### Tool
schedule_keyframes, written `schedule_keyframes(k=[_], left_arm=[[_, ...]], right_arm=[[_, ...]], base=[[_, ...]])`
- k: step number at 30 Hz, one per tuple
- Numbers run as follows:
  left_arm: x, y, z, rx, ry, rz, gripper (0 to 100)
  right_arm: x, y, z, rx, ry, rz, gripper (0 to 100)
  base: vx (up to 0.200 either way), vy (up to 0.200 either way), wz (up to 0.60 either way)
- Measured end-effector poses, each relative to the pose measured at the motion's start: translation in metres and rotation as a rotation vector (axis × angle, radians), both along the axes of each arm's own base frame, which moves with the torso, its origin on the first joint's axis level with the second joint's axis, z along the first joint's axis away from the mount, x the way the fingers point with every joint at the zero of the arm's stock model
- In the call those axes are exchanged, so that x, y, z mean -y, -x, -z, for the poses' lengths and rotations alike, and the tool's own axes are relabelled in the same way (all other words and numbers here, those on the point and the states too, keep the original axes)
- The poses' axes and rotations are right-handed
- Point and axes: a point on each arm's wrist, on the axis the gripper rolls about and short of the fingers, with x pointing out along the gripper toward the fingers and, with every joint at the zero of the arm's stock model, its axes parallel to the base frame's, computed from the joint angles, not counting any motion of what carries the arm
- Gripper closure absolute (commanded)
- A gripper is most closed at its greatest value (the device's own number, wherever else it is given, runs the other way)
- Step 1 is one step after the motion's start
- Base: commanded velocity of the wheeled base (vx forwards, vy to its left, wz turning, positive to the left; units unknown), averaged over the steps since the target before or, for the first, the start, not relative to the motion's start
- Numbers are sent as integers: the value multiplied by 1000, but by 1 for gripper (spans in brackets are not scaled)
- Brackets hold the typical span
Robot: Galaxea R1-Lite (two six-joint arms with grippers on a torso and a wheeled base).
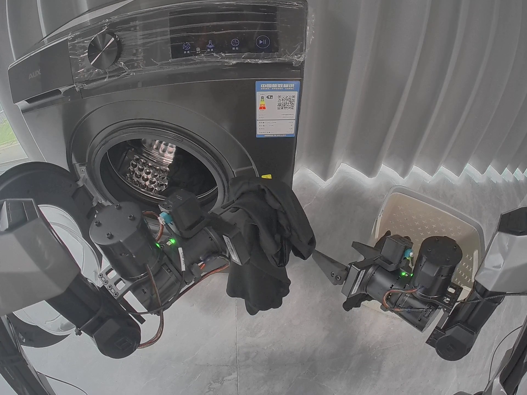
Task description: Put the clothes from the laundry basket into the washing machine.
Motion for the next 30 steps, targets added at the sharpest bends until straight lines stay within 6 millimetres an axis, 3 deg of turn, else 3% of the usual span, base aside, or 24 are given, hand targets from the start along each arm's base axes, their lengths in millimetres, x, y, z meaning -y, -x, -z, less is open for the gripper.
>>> schedule_keyframes(k=[5, 12, 21, 30], left_arm=[[-3, -3, 1, -1, -1, -13, 100], [-3, -3, 1, 0, -2, -13, 100], [-2, -2, 0, 2, -2, -9, 100], [-1, -1, -1, 5, 0, -4, 100]], right_arm=[[-5, 7, -4, 20, 12, -72, 0], [-35, 23, -7, 54, 11, -229, 0], [-64, 6, 5, 99, 33, -310, 0], [-78, -18, 15, 130, 24, -289, 0]], base=[[0, 0, 0], [0, 0, 0], [0, 0, 0], [0, 0, 0]])
